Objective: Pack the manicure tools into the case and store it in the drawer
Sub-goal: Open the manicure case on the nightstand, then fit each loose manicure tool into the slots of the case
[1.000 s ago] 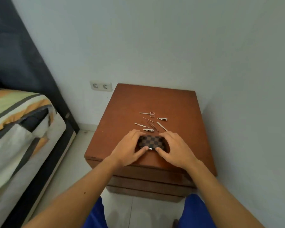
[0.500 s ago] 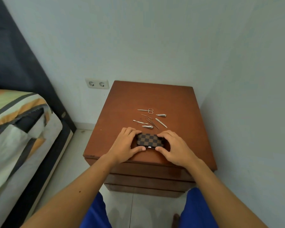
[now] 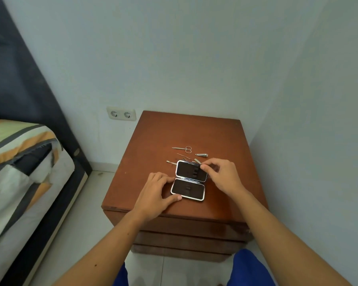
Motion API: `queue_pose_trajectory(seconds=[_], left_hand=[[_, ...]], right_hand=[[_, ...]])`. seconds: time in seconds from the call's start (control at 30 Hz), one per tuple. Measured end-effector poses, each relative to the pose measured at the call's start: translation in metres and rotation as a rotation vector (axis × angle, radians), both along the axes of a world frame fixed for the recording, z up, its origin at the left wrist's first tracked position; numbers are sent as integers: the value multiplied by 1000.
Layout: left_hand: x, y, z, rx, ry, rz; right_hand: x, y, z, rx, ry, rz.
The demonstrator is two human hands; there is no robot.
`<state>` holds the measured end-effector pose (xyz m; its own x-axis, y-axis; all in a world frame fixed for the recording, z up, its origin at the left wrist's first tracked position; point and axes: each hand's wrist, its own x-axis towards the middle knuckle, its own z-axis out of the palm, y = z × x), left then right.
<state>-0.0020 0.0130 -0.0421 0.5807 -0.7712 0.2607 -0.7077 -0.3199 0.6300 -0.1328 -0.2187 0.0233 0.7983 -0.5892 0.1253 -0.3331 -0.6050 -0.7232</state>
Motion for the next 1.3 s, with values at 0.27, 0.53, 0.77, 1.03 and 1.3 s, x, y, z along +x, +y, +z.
queue_pose_trajectory(seconds=[0.27, 0.53, 0.77, 1.03, 1.3], left_hand=[[7, 2, 2, 39, -50, -70], [23, 7, 6, 38, -61, -148], [9, 17, 16, 181, 1, -146], [8, 20, 18, 226, 27, -161], [24, 19, 24, 277, -42, -165]], right_hand=[[-5, -5, -8, 25, 64, -7], [-50, 12, -20, 107, 75, 49], [-81, 38, -30, 98, 57, 51], [-80, 56, -33, -66, 70, 3], [-64, 42, -25, -54, 219, 141]])
